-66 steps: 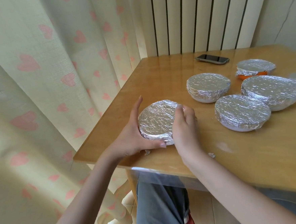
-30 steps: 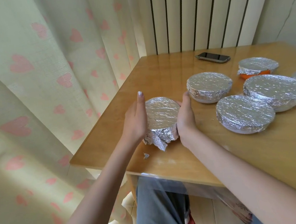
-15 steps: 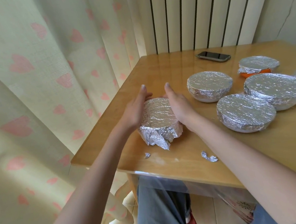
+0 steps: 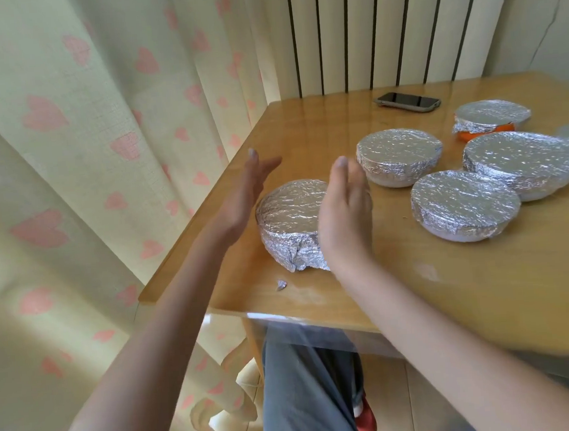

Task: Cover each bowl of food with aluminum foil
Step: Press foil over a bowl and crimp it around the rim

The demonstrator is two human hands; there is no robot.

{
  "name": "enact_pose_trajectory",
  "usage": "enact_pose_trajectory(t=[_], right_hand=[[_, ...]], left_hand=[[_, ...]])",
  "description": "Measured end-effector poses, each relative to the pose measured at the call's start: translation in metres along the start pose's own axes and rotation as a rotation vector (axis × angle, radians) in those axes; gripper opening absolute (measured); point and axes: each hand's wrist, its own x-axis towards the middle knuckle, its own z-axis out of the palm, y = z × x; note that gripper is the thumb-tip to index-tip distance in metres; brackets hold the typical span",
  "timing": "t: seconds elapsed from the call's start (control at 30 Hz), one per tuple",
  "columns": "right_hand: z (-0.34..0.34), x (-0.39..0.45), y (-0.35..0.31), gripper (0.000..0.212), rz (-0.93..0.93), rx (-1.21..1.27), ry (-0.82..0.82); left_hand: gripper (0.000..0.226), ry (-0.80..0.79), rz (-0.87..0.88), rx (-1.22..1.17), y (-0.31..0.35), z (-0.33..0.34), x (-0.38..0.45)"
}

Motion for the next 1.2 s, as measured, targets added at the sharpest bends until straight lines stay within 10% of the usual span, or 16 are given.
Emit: enact_pose_trajectory(t=[0.17,0.57,0.67,0.8,0.97,1.2], right_hand=[[0.018,-0.011,0.011,0.052,0.084,0.068,0.066],[-0.003,0.037,0.01,0.072,0.195,0.031,-0.279],[-0.012,0.045,0.011,0.072,0.163,0.03,-0.275],[-0.028,0.03,0.019,0.059,0.149,0.215,0.134],[-0.002,-0.009,0.021,0.049,0.245,0.253,0.04],[0.014,0.009,0.02,0.054,0.315,0.234,0.077]], left_hand=[[0.067,-0.129,-0.078,-0.035,-0.005,0.01,0.006],[0.073,0.409,-0.15,-0.117,-0.011,0.041,-0.013],[0.083,0.354,-0.159,-0.019,-0.006,0.032,-0.016],[0.093,0.324,-0.026,0.13,0.005,0.01,-0.007],[0.076,0.026,-0.054,-0.044,0.004,0.017,0.004],[0.074,0.043,-0.158,-0.02,0.005,0.022,0.002]])
